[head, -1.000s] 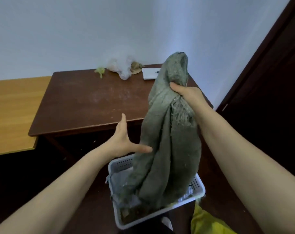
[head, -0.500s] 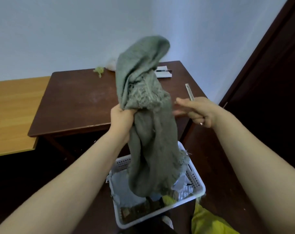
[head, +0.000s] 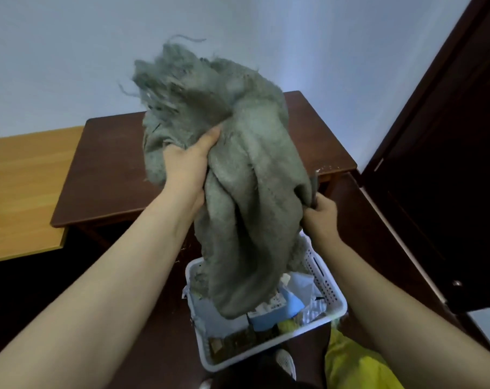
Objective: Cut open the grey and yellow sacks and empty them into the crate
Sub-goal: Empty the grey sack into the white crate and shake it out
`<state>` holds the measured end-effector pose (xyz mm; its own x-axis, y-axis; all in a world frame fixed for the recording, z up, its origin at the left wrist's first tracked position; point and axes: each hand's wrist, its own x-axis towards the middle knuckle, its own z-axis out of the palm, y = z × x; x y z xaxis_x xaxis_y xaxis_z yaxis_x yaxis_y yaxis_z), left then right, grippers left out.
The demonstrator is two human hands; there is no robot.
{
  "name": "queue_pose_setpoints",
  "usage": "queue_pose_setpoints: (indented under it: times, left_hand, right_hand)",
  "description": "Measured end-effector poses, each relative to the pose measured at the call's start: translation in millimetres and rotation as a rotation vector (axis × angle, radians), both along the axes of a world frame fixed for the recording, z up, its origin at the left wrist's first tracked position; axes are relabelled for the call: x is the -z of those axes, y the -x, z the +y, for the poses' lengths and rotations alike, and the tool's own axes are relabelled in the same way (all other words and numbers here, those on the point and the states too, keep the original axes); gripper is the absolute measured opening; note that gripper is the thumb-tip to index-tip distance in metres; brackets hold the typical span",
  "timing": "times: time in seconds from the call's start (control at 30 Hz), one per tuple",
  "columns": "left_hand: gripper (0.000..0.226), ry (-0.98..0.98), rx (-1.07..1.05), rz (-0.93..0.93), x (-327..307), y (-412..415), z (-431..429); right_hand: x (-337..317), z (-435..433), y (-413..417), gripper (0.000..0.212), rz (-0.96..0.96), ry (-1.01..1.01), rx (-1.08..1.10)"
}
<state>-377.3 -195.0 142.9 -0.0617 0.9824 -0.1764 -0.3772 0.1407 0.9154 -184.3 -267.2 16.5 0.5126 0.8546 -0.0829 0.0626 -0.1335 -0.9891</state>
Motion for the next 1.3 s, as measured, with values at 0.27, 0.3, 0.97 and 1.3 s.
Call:
queue_pose_setpoints:
  times: [0.27, 0.3, 0.97, 1.3]
  left_hand:
    - [0.021, -0.064, -0.034, -0.01, 22.3, 27.9, 7.7]
    - [0.019, -0.011, -0.034, 0.021, 25.3, 29.4, 8.1]
    - [0.081, 0.07, 0.893, 0.314, 67.5, 14.1, -26.2]
    - [0.048, -0.422, 0.583, 1.326, 82.8, 23.5, -17.4]
  right_hand:
    - [-15.2, 9.5, -6.2, 0.028, 0.067, 0.02, 0.049]
    - [-15.9, 5.5, -4.5, 0.034, 0.028, 0.092, 0.022]
    - [-61.3, 31.7, 52.4, 0.029, -0.088, -0.006, -0.164]
    - [-95.4, 31.2, 12.3, 0.027, -0.039, -0.172, -0.145]
